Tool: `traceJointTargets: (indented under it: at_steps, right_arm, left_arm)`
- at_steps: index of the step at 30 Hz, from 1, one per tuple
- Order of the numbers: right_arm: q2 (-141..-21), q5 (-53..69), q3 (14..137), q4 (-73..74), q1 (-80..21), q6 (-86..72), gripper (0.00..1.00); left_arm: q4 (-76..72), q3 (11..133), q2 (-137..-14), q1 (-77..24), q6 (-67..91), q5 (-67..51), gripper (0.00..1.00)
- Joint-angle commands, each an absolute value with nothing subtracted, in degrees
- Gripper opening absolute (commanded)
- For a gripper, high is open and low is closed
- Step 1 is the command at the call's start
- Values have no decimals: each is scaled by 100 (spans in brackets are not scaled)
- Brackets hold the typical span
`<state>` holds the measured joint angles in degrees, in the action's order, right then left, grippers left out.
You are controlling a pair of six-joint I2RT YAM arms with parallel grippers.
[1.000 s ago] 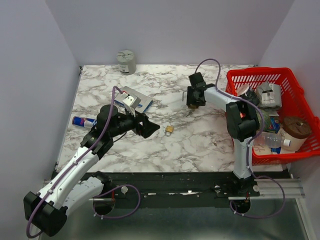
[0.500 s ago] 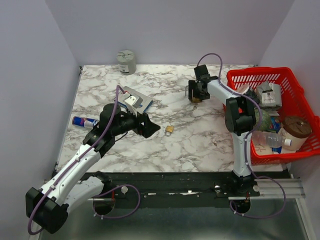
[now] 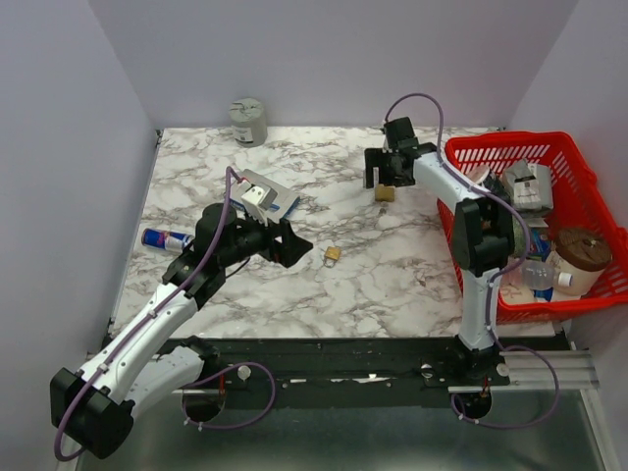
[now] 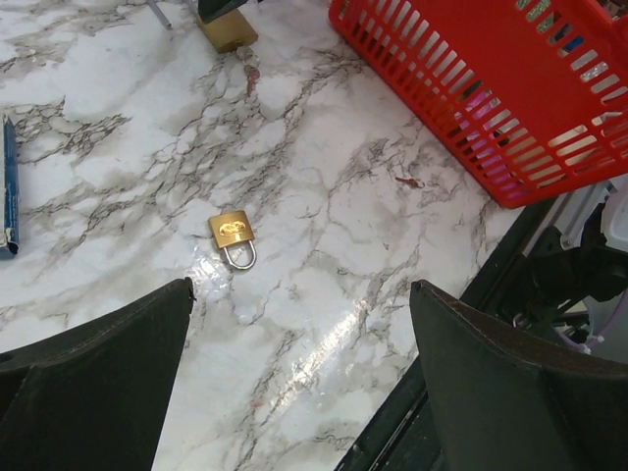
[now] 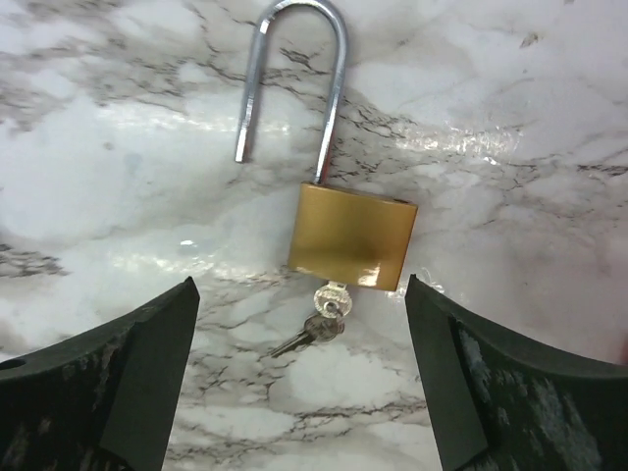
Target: Unlock with the key
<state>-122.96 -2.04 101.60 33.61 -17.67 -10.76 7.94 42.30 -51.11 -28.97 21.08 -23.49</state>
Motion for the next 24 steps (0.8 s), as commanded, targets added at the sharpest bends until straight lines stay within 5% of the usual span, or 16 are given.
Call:
traceJointTargets:
  at_steps: [1, 6, 10, 16, 24]
  right_arm:
    - [-11427, -97, 9994, 3463, -2073, -932, 94]
    - [-10461, 269, 8689, 3060, -2452, -1116, 92]
    - [-9382, 598, 7175, 2734, -2479, -1502, 81]
    - [-7912, -165, 5329, 3337, -2479, -2170, 70]
    - [-6873, -1264, 4544, 4367, -2522, -2724, 59]
  left_arm:
    - [791, 4201, -4949, -2874, 2250, -1987, 99]
    - [844, 4184, -4852, -2874, 2154, -1864, 99]
    - [870, 4166, -4720, -2874, 2022, -1942, 99]
    - [729, 4096, -4667, -2874, 2065, -2337, 99]
    - [721, 4096, -4597, -2865, 2136, -2514, 99]
